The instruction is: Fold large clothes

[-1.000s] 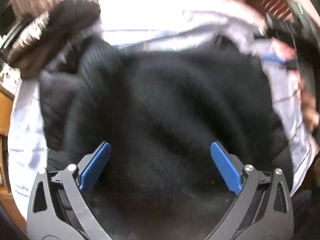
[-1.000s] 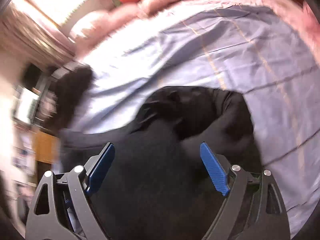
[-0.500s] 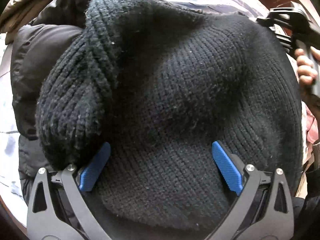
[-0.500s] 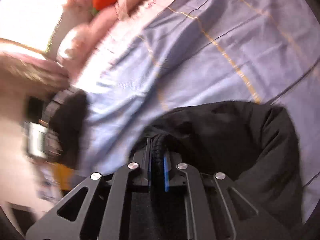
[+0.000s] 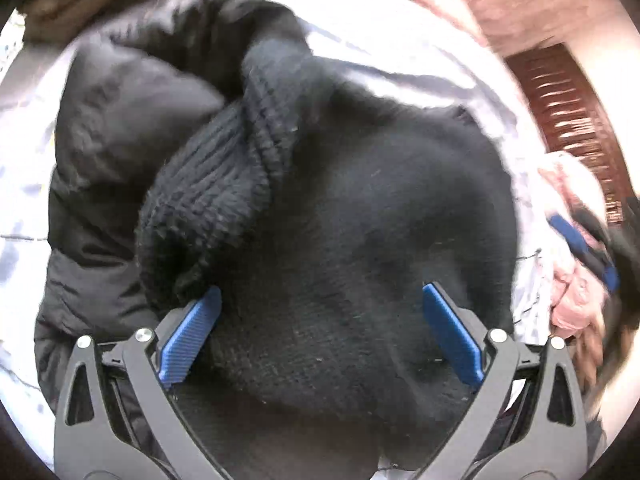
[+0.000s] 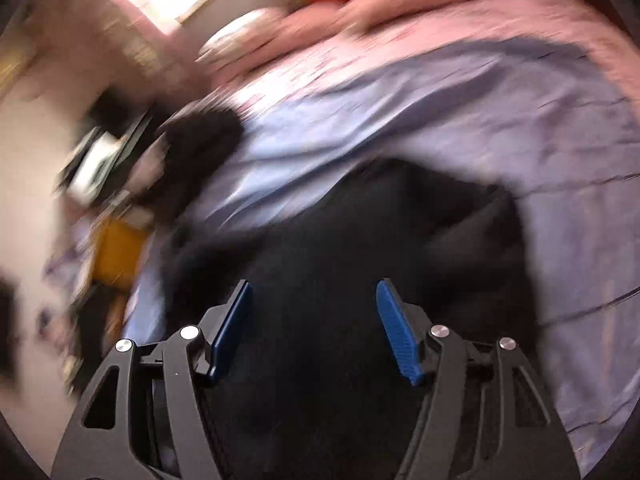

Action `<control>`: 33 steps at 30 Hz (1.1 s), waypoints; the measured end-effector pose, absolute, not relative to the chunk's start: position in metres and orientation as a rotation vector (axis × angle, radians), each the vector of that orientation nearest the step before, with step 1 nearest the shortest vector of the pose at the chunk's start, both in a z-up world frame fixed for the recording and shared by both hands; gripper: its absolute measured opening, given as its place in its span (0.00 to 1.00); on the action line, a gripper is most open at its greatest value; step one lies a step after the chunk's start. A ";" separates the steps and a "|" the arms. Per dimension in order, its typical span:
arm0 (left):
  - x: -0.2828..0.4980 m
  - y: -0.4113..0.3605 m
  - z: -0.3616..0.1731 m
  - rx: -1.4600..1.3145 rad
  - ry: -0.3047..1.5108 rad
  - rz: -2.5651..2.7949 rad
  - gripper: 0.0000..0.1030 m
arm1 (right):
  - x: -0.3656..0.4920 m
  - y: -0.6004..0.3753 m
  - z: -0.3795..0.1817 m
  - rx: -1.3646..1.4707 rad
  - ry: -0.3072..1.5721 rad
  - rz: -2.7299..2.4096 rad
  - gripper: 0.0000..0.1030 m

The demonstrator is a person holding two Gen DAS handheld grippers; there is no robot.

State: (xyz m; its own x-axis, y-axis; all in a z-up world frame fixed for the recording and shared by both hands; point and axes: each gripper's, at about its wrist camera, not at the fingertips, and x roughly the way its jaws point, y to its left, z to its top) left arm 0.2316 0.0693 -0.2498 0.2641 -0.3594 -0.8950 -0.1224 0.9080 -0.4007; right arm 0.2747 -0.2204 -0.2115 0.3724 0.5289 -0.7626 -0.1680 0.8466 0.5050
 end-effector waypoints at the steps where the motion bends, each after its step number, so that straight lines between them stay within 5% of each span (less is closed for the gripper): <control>1: 0.235 0.064 -0.255 -0.414 1.326 -0.149 0.98 | 0.266 -0.211 -0.217 0.358 1.128 0.486 0.62; 7: 0.237 0.043 -0.269 -0.298 1.372 -0.100 0.98 | 0.261 -0.182 -0.302 0.265 1.321 0.429 0.37; 16: 0.231 0.066 -0.236 -0.447 1.321 -0.162 0.98 | 0.204 -0.178 -0.234 0.452 1.198 0.686 0.40; 23: 0.244 0.058 -0.277 -0.431 1.420 -0.126 0.98 | 0.200 -0.134 -0.327 0.294 1.457 0.560 0.35; 27: 0.237 0.054 -0.263 -0.386 1.407 -0.170 0.98 | 0.191 -0.155 -0.308 0.373 1.433 0.592 0.36; 31: 0.220 0.088 -0.238 -0.532 1.363 -0.222 0.98 | 0.142 -0.146 -0.263 0.222 1.302 0.710 0.87; 33: 0.212 0.121 -0.230 -0.651 1.320 -0.202 0.98 | 0.108 -0.123 -0.268 0.154 1.313 0.822 0.96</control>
State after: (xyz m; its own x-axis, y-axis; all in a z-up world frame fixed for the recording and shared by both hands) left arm 0.2116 0.1206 -0.2301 0.2606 -0.4917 -0.8309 -0.2212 0.8073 -0.5471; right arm 0.1079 -0.1230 -0.2678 0.0236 0.6102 -0.7919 -0.4454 0.7156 0.5381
